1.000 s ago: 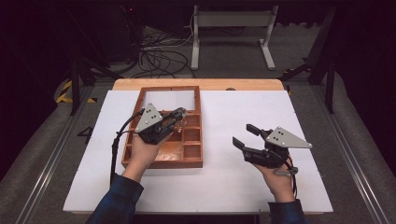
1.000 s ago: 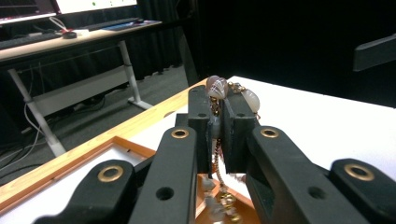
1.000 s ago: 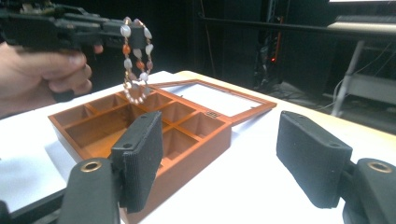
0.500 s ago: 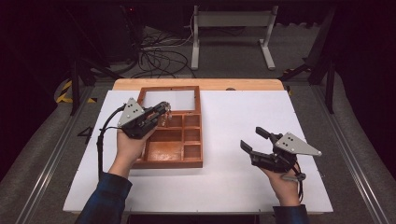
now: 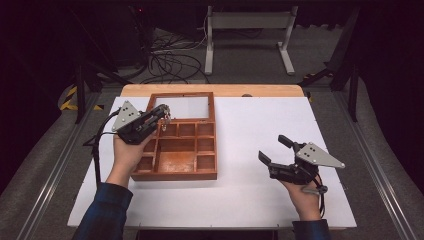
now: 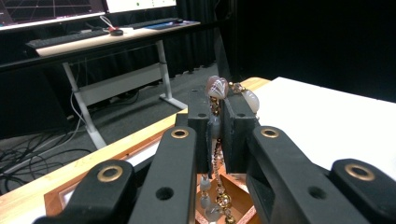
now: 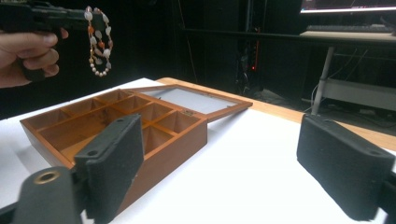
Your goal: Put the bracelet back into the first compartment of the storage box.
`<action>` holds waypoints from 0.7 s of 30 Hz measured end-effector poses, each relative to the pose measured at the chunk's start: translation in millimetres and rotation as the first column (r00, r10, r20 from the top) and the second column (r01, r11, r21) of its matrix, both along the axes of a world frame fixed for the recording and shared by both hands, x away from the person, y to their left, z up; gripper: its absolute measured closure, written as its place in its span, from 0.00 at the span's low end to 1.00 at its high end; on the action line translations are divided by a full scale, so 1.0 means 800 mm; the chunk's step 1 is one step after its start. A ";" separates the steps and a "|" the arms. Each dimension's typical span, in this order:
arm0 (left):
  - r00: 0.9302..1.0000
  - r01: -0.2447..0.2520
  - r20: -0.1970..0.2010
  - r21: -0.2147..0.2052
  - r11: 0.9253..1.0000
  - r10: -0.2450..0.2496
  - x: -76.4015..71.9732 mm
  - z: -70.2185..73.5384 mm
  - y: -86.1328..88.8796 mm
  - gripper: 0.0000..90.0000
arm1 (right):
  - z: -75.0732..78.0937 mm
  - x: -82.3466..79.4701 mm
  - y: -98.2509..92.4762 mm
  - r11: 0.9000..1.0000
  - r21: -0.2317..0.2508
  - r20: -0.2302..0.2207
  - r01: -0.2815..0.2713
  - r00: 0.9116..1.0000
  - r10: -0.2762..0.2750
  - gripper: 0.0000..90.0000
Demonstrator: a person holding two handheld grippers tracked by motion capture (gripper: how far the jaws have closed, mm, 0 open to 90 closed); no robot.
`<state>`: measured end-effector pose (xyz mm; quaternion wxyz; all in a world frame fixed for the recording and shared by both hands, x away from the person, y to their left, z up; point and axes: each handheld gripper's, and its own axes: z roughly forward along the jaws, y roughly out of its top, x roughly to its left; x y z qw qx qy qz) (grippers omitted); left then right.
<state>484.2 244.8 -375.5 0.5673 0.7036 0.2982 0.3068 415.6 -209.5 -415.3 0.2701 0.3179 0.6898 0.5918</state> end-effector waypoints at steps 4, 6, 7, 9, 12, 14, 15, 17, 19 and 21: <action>1.000 -0.013 -0.008 0.001 1.000 0.013 0.003 -0.002 0.006 0.93 | -0.004 0.003 0.001 1.000 -0.001 -0.015 -0.010 1.000 0.010 0.14; 1.000 -0.022 -0.010 0.007 1.000 0.022 0.005 -0.003 0.009 0.93 | -0.005 0.003 0.001 1.000 -0.006 -0.016 -0.011 1.000 0.010 0.13; 1.000 -0.026 -0.012 0.007 1.000 0.026 0.006 -0.004 0.010 0.93 | -0.005 0.003 0.001 1.000 -0.005 -0.017 -0.011 1.000 0.011 0.13; 0.999 -0.035 -0.014 0.005 0.999 0.036 0.008 -0.005 0.014 0.93 | -0.005 0.004 0.000 1.000 -0.003 -0.023 -0.010 1.000 0.010 0.11; 0.999 -0.051 -0.015 0.008 0.999 0.051 0.012 -0.007 0.020 0.93 | -0.006 0.005 0.001 1.000 -0.003 -0.034 -0.014 0.999 0.014 0.10; 0.998 -0.060 -0.017 0.013 0.998 0.060 0.015 -0.008 0.024 0.93 | -0.006 0.006 0.001 1.000 -0.008 -0.032 -0.016 0.999 0.016 0.09; 0.998 -0.066 -0.021 0.015 0.998 0.066 0.016 -0.009 0.026 0.93 | -0.006 0.006 0.002 1.000 -0.010 -0.031 -0.019 0.999 0.019 0.09; 0.997 -0.072 -0.027 0.022 0.997 0.073 0.018 -0.011 0.030 0.93 | -0.006 0.006 0.002 1.000 -0.010 -0.032 -0.018 0.999 0.018 0.09; 0.996 -0.081 -0.030 0.015 0.997 0.082 0.020 -0.014 0.033 0.93 | -0.006 0.006 0.002 1.000 -0.011 -0.033 -0.019 0.999 0.018 0.09; 0.996 -0.080 -0.038 0.008 0.997 0.080 0.022 -0.015 0.037 0.93 | -0.006 0.006 0.002 1.000 -0.013 -0.036 -0.018 0.999 0.018 0.08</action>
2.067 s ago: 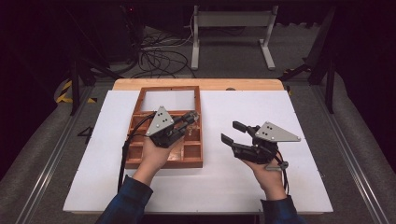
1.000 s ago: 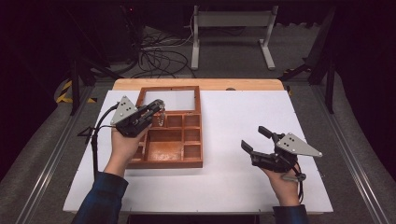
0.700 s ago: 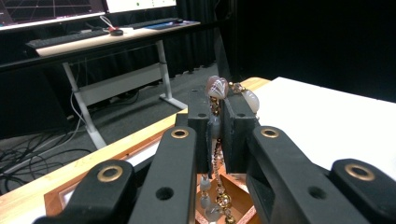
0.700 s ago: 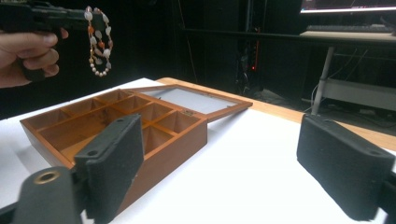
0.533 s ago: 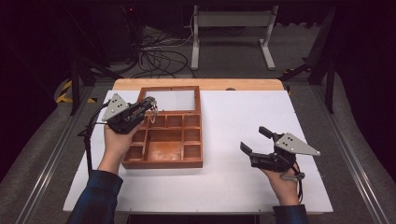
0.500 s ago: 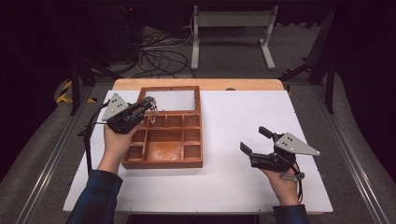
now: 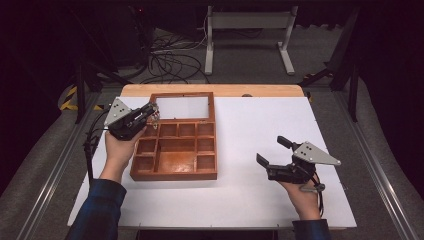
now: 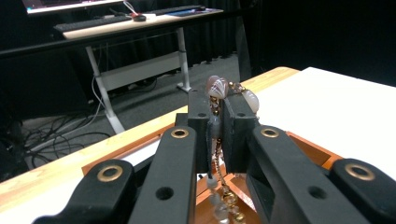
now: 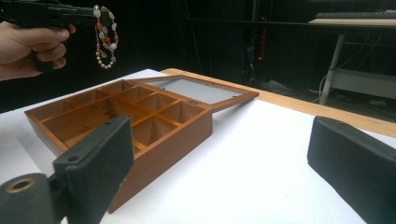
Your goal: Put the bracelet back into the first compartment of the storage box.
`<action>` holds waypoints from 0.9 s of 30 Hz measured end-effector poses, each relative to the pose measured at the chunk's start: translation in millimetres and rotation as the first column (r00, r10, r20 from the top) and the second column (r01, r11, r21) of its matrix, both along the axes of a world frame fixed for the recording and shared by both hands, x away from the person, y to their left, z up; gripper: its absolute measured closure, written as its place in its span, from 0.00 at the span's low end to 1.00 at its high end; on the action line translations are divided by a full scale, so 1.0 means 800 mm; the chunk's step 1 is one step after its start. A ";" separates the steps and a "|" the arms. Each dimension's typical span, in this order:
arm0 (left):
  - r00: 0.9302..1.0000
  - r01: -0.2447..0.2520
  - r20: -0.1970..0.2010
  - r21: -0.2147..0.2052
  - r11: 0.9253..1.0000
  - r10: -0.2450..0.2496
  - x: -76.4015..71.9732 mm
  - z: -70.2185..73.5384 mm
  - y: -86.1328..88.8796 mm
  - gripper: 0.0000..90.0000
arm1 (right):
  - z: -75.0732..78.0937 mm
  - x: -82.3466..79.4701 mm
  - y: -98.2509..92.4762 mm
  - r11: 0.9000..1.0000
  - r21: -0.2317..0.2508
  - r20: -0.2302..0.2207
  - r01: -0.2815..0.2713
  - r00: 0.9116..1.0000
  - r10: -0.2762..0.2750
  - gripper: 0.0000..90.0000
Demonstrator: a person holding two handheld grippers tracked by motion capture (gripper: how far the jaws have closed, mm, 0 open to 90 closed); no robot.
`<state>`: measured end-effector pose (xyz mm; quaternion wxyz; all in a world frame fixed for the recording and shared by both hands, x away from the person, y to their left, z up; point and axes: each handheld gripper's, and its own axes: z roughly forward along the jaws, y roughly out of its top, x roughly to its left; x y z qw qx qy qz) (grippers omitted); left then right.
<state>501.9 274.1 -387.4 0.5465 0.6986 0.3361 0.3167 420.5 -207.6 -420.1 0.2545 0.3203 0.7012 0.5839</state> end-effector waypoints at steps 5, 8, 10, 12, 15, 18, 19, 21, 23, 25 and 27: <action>1.000 -0.018 -0.005 0.008 1.000 0.018 0.005 -0.003 0.007 0.93 | 0.001 0.000 0.003 1.000 -0.006 -0.001 -0.007 1.000 0.007 0.08; 0.999 -0.032 -0.016 0.022 0.999 0.033 0.008 -0.007 0.010 0.93 | 0.001 0.000 0.003 1.000 -0.010 0.000 -0.003 1.000 0.003 0.08; 0.999 -0.041 -0.026 0.023 0.999 0.042 0.009 -0.011 0.013 0.93 | 0.001 0.000 0.002 1.000 -0.008 0.003 -0.002 1.000 0.002 0.08; 0.998 -0.053 -0.036 0.024 0.998 0.054 0.011 -0.015 0.016 0.93 | 0.002 -0.001 0.002 1.000 -0.006 0.003 0.001 1.000 -0.001 0.08; 0.996 -0.068 -0.047 0.027 0.997 0.069 0.012 -0.022 0.021 0.93 | 0.002 -0.001 0.001 1.000 -0.007 0.004 0.004 1.000 -0.004 0.08; 0.995 -0.077 -0.055 0.040 0.996 0.079 0.014 -0.027 0.023 0.93 | 0.002 -0.001 0.002 1.000 -0.007 0.003 0.004 1.000 -0.004 0.08; 0.995 -0.080 -0.057 0.044 0.996 0.083 0.015 -0.028 0.024 0.93 | 0.002 -0.001 0.002 1.000 -0.009 0.003 0.005 1.000 -0.005 0.08; 0.994 -0.084 -0.063 0.055 0.995 0.088 0.016 -0.030 0.024 0.93 | 0.001 0.000 0.002 1.000 -0.012 0.006 0.004 1.000 -0.004 0.08; 0.994 -0.084 -0.068 0.066 0.994 0.088 0.016 -0.031 0.024 0.93 | 0.001 0.000 0.003 1.000 -0.012 0.006 0.005 1.000 -0.005 0.08; 0.993 -0.086 -0.078 0.068 0.994 0.091 0.016 -0.032 0.025 0.93 | 0.001 -0.001 0.003 1.000 -0.013 0.005 0.005 1.000 -0.005 0.08; 0.992 -0.089 -0.085 0.069 0.994 0.095 0.017 -0.032 0.026 0.93 | 0.002 -0.001 0.003 1.000 -0.013 0.005 0.005 1.000 -0.005 0.08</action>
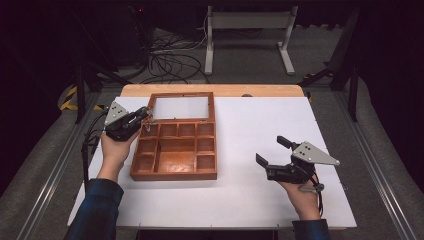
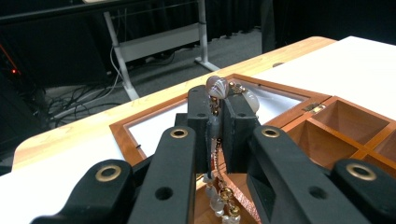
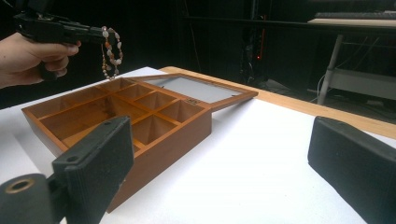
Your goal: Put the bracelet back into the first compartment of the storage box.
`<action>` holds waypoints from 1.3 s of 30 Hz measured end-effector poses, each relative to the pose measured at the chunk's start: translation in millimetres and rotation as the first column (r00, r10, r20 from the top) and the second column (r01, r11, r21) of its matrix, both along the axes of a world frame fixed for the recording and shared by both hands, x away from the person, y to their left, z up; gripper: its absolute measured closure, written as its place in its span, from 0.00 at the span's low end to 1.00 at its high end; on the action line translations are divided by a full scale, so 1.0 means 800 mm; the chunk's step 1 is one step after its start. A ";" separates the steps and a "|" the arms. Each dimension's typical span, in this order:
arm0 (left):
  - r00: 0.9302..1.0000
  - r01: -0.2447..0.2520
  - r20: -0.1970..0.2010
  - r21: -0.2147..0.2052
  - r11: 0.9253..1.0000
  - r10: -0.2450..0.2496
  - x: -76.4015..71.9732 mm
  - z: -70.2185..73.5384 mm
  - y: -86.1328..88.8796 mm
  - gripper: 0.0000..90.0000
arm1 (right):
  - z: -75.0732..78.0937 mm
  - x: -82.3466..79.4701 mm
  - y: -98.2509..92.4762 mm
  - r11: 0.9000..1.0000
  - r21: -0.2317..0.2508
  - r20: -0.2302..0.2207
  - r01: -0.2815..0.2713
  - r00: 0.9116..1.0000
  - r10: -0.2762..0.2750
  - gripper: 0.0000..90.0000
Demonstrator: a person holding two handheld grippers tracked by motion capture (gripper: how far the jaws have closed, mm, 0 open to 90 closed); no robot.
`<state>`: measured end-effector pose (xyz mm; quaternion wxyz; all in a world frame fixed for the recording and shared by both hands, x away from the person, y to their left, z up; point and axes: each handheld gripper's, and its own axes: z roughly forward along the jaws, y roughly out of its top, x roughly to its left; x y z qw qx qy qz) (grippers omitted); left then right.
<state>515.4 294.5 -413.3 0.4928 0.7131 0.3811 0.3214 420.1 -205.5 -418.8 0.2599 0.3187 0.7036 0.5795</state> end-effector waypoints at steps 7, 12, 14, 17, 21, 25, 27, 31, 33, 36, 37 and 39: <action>0.999 -0.011 -0.038 0.004 1.000 0.011 0.003 -0.005 0.001 0.93 | 0.001 0.000 0.000 1.000 0.000 0.000 -0.001 1.000 0.001 0.08; 0.997 -0.026 -0.073 0.014 1.000 0.027 0.006 -0.008 0.001 0.93 | 0.000 0.000 0.000 1.000 -0.002 0.000 -0.001 1.000 0.001 0.08; 0.996 -0.027 -0.084 0.017 0.999 0.029 0.006 -0.009 0.002 0.93 | 0.000 0.000 0.000 1.000 -0.001 -0.002 0.001 1.000 -0.001 0.08; 0.994 -0.023 -0.105 0.020 1.000 0.025 0.007 -0.010 0.003 0.92 | 0.000 0.000 0.001 1.000 -0.005 -0.004 0.001 1.000 -0.001 0.08; 0.992 -0.015 -0.127 0.022 1.000 0.017 0.008 -0.012 0.003 0.92 | 0.000 0.000 0.002 1.000 -0.005 -0.006 0.000 1.000 0.000 0.08; 0.991 -0.009 -0.135 0.019 1.000 0.012 0.008 -0.013 0.002 0.92 | 0.000 0.000 0.002 1.000 -0.005 -0.006 0.001 1.000 -0.001 0.08; 0.990 -0.005 -0.141 0.016 1.000 0.007 0.008 -0.013 0.002 0.91 | 0.000 0.000 0.002 1.000 -0.005 -0.006 0.001 1.000 -0.001 0.08; 0.990 -0.004 -0.143 0.012 1.000 0.006 0.008 -0.012 0.002 0.91 | 0.000 0.000 0.002 1.000 -0.003 -0.009 0.000 1.000 0.000 0.08; 0.990 -0.003 -0.139 0.010 1.000 0.004 0.008 -0.012 0.003 0.91 | 0.000 0.000 0.001 1.000 -0.002 -0.006 -0.001 1.000 0.001 0.08; 0.989 0.006 -0.148 0.007 1.000 -0.005 0.007 -0.011 0.005 0.90 | 0.000 0.000 0.001 1.000 -0.002 -0.006 -0.001 1.000 0.001 0.08; 0.989 0.005 -0.150 0.009 1.000 -0.003 0.007 -0.010 0.005 0.90 | 0.000 0.000 0.001 1.000 -0.001 -0.009 0.001 1.000 -0.001 0.08; 0.989 0.001 -0.146 0.006 1.000 -0.001 0.006 -0.010 0.006 0.90 | 0.000 0.001 0.000 1.000 0.000 -0.005 0.002 1.000 -0.002 0.08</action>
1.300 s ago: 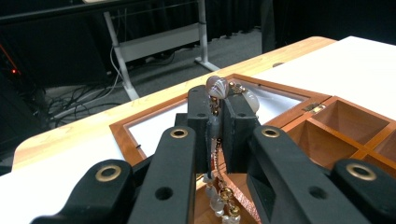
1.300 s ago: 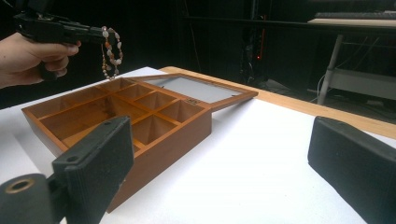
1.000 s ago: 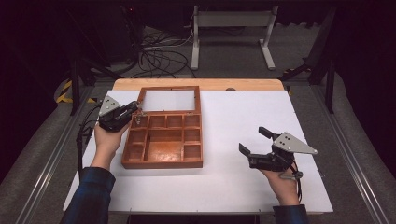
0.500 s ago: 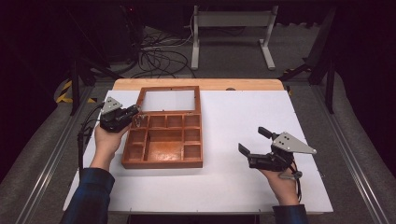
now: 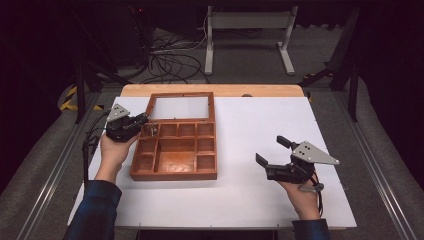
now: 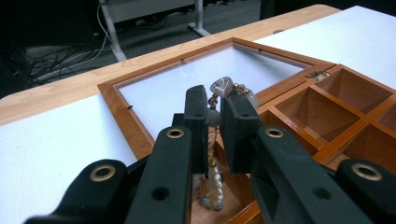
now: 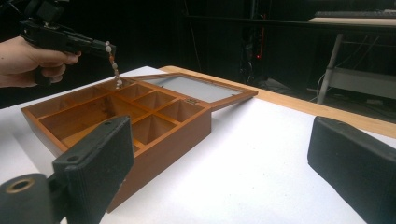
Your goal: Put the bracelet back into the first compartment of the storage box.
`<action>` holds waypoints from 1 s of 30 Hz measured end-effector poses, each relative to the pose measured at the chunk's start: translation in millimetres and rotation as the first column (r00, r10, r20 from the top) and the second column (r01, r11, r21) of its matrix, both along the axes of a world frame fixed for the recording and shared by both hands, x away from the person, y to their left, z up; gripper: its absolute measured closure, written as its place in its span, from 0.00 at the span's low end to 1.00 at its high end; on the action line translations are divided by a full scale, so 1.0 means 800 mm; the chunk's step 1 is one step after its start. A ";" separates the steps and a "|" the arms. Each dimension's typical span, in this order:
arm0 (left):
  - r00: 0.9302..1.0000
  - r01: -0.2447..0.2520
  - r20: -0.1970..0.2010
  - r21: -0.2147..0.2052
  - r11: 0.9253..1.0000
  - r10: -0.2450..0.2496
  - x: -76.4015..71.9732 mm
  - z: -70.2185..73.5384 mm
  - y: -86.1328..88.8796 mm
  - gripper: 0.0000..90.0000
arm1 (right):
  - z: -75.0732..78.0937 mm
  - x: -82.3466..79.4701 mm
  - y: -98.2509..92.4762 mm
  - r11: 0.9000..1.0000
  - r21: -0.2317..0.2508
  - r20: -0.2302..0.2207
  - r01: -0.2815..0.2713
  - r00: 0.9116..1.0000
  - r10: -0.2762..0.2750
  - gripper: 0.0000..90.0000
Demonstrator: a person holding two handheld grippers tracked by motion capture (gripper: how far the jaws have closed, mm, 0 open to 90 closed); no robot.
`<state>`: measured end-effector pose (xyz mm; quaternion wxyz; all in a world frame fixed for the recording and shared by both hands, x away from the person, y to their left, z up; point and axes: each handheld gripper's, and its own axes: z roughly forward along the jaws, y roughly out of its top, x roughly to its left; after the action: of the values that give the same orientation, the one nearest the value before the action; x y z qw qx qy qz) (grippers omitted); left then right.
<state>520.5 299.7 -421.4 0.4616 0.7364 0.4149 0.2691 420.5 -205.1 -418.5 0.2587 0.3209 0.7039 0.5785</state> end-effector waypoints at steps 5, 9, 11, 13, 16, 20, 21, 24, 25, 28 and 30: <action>1.000 -0.004 0.007 -0.007 1.000 0.004 -0.001 0.002 0.003 0.89 | 0.000 0.000 0.000 1.000 -0.002 -0.001 -0.001 1.000 0.001 0.08; 1.000 0.003 0.011 -0.011 1.000 -0.003 -0.002 0.003 0.002 0.89 | 0.000 0.000 0.000 1.000 -0.002 -0.001 -0.001 1.000 0.001 0.08; 1.000 0.008 0.012 -0.011 1.000 -0.007 -0.002 0.003 0.002 0.89 | 0.000 0.000 0.000 1.000 -0.001 0.001 -0.002 1.000 0.002 0.08; 1.000 0.007 0.012 -0.014 1.000 -0.007 -0.002 0.003 0.002 0.89 | 0.000 0.000 0.000 1.000 -0.002 0.001 -0.001 1.000 0.001 0.08; 1.000 0.005 0.013 -0.018 1.000 -0.005 -0.002 0.003 0.002 0.87 | 0.000 0.000 0.000 1.000 -0.003 -0.001 -0.001 1.000 0.001 0.08; 1.000 0.016 0.028 -0.021 1.000 -0.015 -0.003 0.004 0.001 0.84 | 0.000 0.000 0.001 1.000 -0.003 -0.002 0.001 1.000 -0.001 0.08; 0.999 0.019 0.031 -0.020 1.000 -0.018 -0.004 0.005 0.001 0.82 | 0.000 0.000 0.000 1.000 -0.004 -0.002 -0.001 1.000 0.001 0.08; 0.999 0.026 0.045 -0.023 0.999 -0.024 -0.006 0.006 -0.001 0.77 | 0.000 0.000 0.000 1.000 -0.003 0.000 0.001 1.000 -0.001 0.08; 0.998 0.028 0.050 -0.027 0.999 -0.027 -0.006 0.006 -0.002 0.74 | 0.000 0.000 0.000 1.000 -0.002 0.002 0.000 1.000 0.000 0.08; 0.997 0.029 0.067 -0.029 0.999 -0.027 -0.009 0.008 -0.004 0.66 | 0.000 0.000 0.000 1.000 -0.002 0.004 0.000 1.000 0.001 0.08; 0.997 0.030 0.076 -0.037 0.999 -0.027 -0.011 0.010 -0.006 0.63 | 0.000 0.000 0.000 1.000 -0.003 0.004 0.000 1.000 0.000 0.08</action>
<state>511.8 295.3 -413.6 0.4947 0.7227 0.3916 0.2822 420.5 -205.3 -418.4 0.2605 0.3195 0.7042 0.5781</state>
